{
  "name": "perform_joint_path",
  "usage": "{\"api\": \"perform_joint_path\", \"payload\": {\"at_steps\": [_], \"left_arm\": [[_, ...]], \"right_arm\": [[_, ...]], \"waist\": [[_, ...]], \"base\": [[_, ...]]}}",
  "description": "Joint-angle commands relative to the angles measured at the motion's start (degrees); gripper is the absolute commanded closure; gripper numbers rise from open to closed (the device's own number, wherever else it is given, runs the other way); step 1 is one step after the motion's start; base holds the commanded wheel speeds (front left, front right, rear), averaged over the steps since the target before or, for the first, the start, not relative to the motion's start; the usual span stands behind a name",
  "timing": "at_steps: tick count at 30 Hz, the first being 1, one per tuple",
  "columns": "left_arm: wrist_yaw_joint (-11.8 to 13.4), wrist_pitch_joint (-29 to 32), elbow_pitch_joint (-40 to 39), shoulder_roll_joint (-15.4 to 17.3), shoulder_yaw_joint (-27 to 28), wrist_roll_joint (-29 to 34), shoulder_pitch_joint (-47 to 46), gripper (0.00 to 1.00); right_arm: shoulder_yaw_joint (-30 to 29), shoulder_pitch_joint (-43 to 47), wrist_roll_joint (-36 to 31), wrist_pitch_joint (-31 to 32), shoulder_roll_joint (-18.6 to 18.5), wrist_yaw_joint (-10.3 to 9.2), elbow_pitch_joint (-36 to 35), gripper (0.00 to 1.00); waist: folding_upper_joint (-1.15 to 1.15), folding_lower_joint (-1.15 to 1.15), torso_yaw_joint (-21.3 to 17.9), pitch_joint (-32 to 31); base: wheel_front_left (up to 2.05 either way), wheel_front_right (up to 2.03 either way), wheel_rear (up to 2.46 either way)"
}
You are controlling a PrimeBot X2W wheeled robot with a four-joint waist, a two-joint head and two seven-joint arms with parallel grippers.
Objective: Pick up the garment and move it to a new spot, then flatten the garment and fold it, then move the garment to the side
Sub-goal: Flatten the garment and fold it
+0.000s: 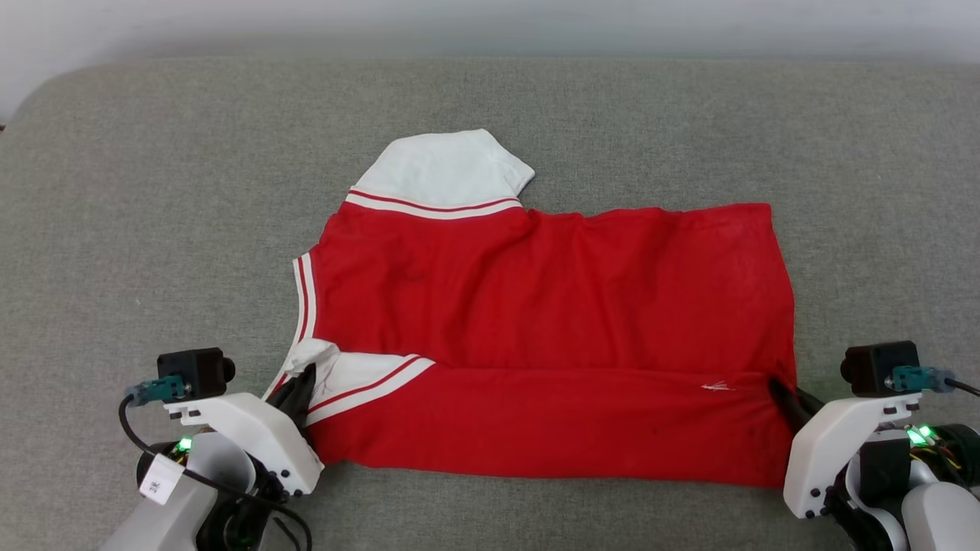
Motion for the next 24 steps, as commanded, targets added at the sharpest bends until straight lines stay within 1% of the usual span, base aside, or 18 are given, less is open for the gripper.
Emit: {"api": "perform_joint_path", "payload": {"at_steps": [1, 2, 3, 4, 5, 8, 10, 14, 16, 18, 21, 24], "left_arm": [[-0.52, 0.68, 0.88, -0.52, -0.59, -0.13, -0.51, 1.00], [-0.93, 0.70, 1.47, -0.83, -0.71, -0.36, -0.54, 0.84], [-1.23, 0.74, 2.02, -1.10, -0.76, -0.62, -0.52, 0.56], [-1.49, 0.61, 2.52, -1.33, -0.74, -0.81, -0.42, 0.20], [-1.75, 0.63, 2.99, -1.30, -0.80, -0.97, -0.21, 0.00], [-1.31, -0.52, 3.65, -0.91, -0.08, -0.85, 0.00, 0.00], [-0.99, -0.78, 3.74, -0.08, -0.01, -0.36, 0.06, 0.00], [-0.08, 0.00, 2.31, 1.94, 0.28, 0.27, 0.20, 0.00], [0.79, 1.48, 0.77, 3.68, 0.34, 0.43, 0.52, 0.00], [1.51, 3.52, -0.88, 6.13, 0.37, 0.60, 0.63, 0.00], [2.27, 8.92, -4.51, 9.30, -0.48, 0.01, 0.98, 0.00], [2.97, 15.03, -8.03, 12.42, -1.34, -1.22, 1.47, 0.00]], "right_arm": [[0.46, -0.90, 0.55, -0.54, -0.53, -0.09, 1.22, 0.59], [0.81, -1.10, 0.86, -1.36, -0.64, -0.09, 2.15, 0.15], [1.14, -1.17, 1.10, -2.46, -0.71, -0.09, 2.67, 0.00], [1.07, -0.99, 1.34, -3.71, -0.43, -0.08, 2.99, 0.00], [0.83, -0.72, 1.74, -5.56, -0.01, -0.08, 2.84, 0.00], [-0.06, 0.84, 1.78, -11.91, 0.70, -0.08, 1.99, 0.00], [-1.29, 1.95, 1.42, -15.85, 1.45, -0.08, 1.50, 0.00], [-2.44, 4.31, 0.57, -21.37, 3.20, -0.07, -0.12, 0.00], [-3.21, 5.54, -0.39, -22.63, 4.02, -0.07, -0.95, 0.00], [-4.50, 6.26, -1.81, -23.07, 4.85, -0.07, -1.93, 0.00], [-5.98, 7.34, -3.61, -22.95, 5.96, -0.07, -3.81, 0.00], [-6.27, 8.34, -4.45, -22.03, 6.59, -0.07, -5.81, 0.00]], "waist": [[0.00, -0.01, 0.04, 0.11], [0.00, -0.01, 0.11, 0.02], [0.00, -0.01, 0.21, -0.27], [0.00, -0.01, 0.32, -0.77], [0.00, -0.01, 0.47, -1.25], [0.00, -0.01, 0.98, -3.16], [0.00, -0.01, 1.45, -4.70], [0.00, -0.01, 1.76, -7.56], [0.00, -0.01, 1.64, -8.71], [0.00, -0.01, 1.41, -9.56], [0.00, -0.01, 0.97, -10.32], [0.00, -0.01, 0.34, -10.31]], "base": [[0.00, 0.00, 0.00], [0.00, 0.00, 0.00], [0.00, 0.00, 0.00], [0.00, 0.00, 0.00], [0.00, 0.00, 0.00], [0.00, 0.00, 0.00], [0.00, 0.00, 0.00], [0.00, 0.00, 0.00], [0.00, 0.00, 0.00], [0.00, 0.00, 0.00], [0.00, 0.00, 0.00], [0.00, 0.00, 0.00]]}}
